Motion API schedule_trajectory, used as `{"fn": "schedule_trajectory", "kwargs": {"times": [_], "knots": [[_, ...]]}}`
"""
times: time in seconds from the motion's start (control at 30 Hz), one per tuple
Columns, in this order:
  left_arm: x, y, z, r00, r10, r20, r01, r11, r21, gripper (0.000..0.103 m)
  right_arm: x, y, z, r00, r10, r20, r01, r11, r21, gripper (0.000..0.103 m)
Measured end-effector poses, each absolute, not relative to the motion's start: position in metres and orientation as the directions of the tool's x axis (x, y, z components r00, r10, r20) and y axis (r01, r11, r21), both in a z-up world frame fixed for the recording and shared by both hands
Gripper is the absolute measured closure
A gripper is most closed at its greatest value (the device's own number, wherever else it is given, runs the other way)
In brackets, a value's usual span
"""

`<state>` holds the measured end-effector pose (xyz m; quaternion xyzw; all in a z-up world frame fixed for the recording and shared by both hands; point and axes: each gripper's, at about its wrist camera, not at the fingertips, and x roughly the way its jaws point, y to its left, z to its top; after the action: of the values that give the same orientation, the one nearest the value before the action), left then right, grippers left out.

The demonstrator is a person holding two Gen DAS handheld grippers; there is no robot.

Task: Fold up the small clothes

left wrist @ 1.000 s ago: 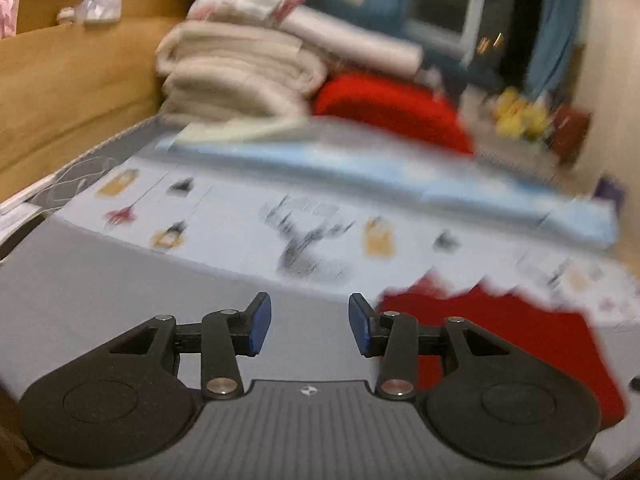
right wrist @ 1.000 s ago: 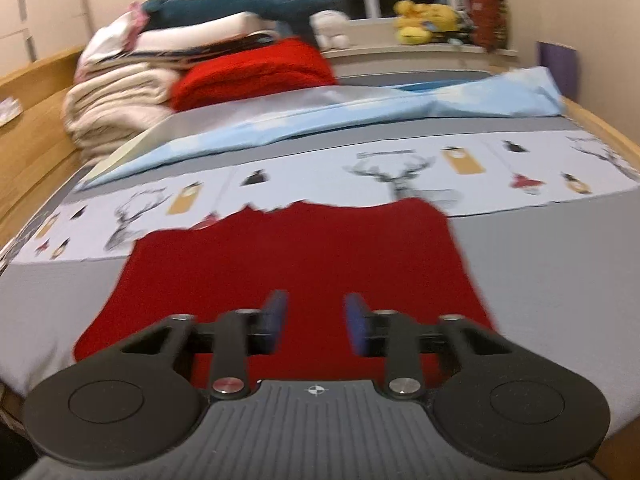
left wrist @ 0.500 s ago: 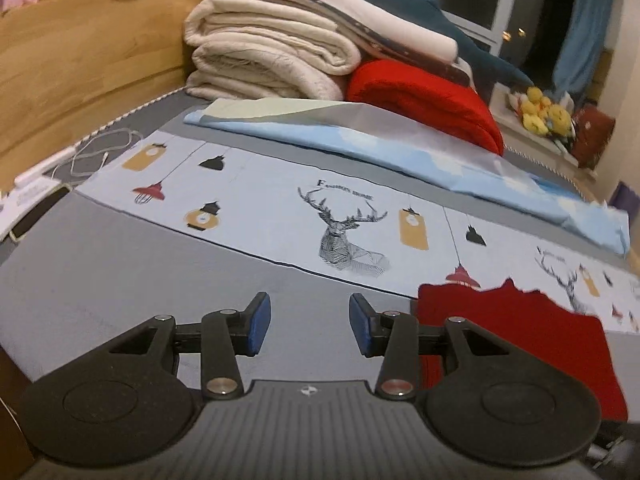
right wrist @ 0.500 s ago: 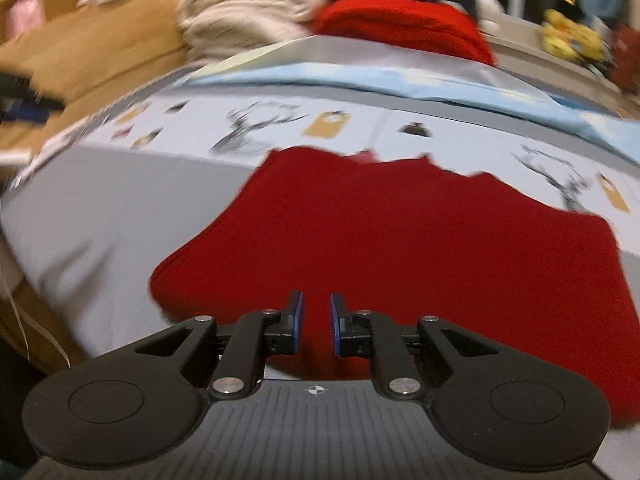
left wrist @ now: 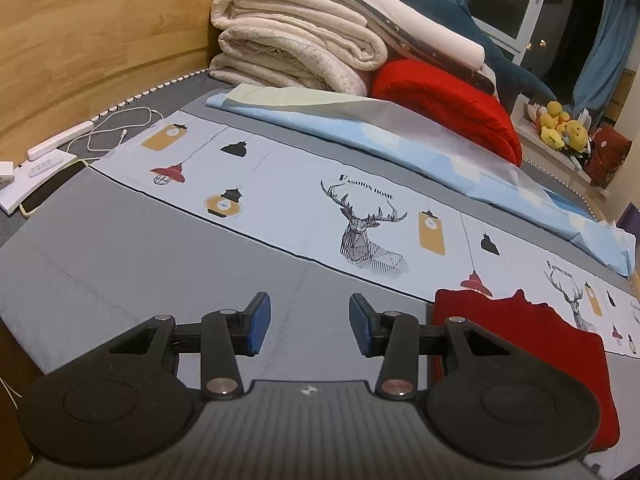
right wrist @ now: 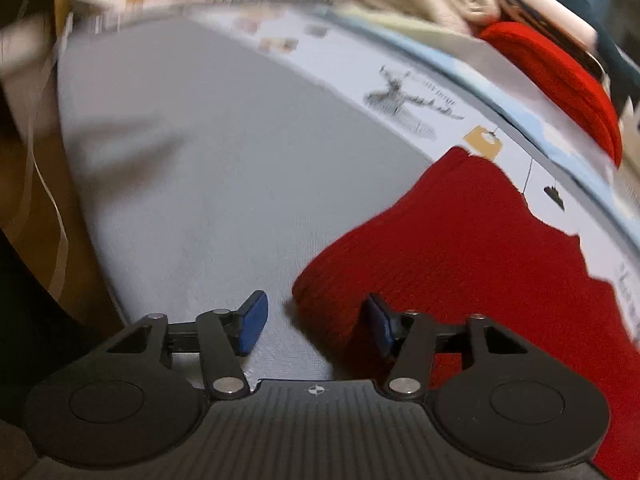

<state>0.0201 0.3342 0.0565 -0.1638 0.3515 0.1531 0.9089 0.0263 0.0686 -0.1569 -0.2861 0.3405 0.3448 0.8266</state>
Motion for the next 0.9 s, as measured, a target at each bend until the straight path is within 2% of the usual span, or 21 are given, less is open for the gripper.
{"fn": "schedule_trajectory", "kwargs": {"times": [0.07,0.17,0.43,0.6,0.77,0.9], "knots": [[0.021,0.334,0.057,0.704,0.164,-0.691,-0.396,0.898,-0.19,0.055,0.027,0.074,-0.164,0.546,0.355,-0.759,-0.765,0.581,-0.278,0.047],[0.022,0.333,0.057,0.704,0.163,-0.691,-0.394,0.899,-0.19,0.055,0.035,0.072,-0.164,0.542,0.347,-0.765,-0.75,0.61,-0.255,0.062],[0.028,0.317,0.056,0.7,0.164,-0.695,-0.377,0.912,-0.164,0.055,0.038,0.067,-0.165,0.526,0.353,-0.773,-0.757,0.61,-0.236,0.064],[0.031,0.311,0.055,0.693,0.167,-0.701,-0.377,0.913,-0.155,0.055,0.042,0.063,-0.162,0.506,0.368,-0.78,-0.761,0.617,-0.202,0.071],[0.036,0.306,0.054,0.679,0.17,-0.714,-0.381,0.913,-0.145,0.055,0.056,0.053,-0.154,0.447,0.399,-0.801,-0.761,0.641,-0.105,0.082],[0.043,0.297,0.055,0.671,0.169,-0.722,-0.378,0.916,-0.137,0.055,0.07,0.042,-0.133,0.404,0.442,-0.801,-0.717,0.697,0.023,0.084]]}}
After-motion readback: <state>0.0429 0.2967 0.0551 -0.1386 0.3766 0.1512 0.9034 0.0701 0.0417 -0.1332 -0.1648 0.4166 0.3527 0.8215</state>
